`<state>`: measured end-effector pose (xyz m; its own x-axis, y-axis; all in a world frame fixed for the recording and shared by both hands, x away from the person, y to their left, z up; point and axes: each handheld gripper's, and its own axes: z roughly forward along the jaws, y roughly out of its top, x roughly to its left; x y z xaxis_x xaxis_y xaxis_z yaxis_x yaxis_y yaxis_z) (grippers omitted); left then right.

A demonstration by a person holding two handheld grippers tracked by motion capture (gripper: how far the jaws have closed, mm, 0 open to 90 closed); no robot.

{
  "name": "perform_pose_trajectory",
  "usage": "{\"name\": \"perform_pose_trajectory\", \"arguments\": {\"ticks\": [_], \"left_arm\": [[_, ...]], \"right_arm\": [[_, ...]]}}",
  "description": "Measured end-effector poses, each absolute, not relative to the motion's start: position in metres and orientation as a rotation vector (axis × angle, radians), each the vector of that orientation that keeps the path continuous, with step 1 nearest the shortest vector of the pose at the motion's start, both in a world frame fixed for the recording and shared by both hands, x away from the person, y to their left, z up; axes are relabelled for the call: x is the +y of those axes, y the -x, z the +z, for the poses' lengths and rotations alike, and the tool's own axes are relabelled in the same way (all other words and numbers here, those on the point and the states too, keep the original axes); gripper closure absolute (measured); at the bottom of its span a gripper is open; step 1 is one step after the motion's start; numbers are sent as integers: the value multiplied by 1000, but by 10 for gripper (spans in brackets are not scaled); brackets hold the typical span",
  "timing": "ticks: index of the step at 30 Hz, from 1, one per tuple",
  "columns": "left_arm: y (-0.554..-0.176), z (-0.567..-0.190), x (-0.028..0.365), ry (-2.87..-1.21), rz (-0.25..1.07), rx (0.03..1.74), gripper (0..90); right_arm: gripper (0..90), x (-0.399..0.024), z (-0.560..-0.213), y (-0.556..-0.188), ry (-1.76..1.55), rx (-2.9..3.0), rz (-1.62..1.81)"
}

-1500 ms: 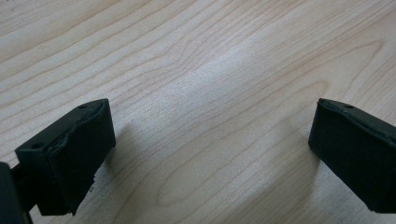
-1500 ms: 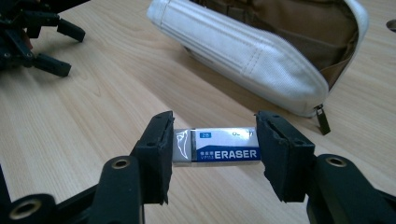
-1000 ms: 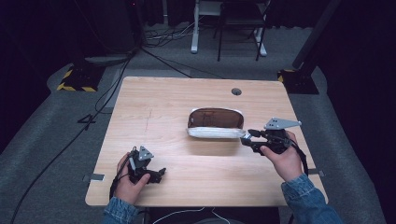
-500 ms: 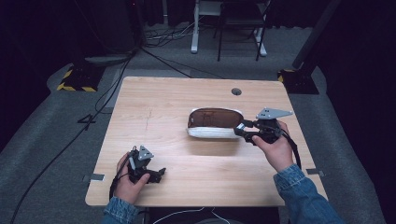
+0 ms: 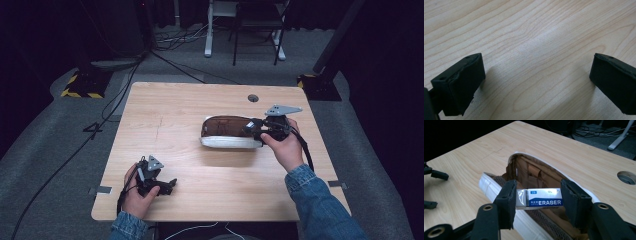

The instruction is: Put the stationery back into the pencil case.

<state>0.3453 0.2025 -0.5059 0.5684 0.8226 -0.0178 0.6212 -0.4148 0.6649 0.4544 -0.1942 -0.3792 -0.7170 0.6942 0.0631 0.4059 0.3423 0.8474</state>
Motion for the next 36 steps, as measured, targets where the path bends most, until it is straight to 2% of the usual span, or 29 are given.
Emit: {"name": "perform_pose_trajectory", "arguments": {"ticks": [16,36], "left_arm": [[-345,-506,202,-2169,411,1152,4],[-345,-506,202,-2173,415,1151,4]], "right_arm": [[489,-172,-397,-480,-1067,2325,1259],[487,-151,-418,-491,-1094,2348,1179]]}}
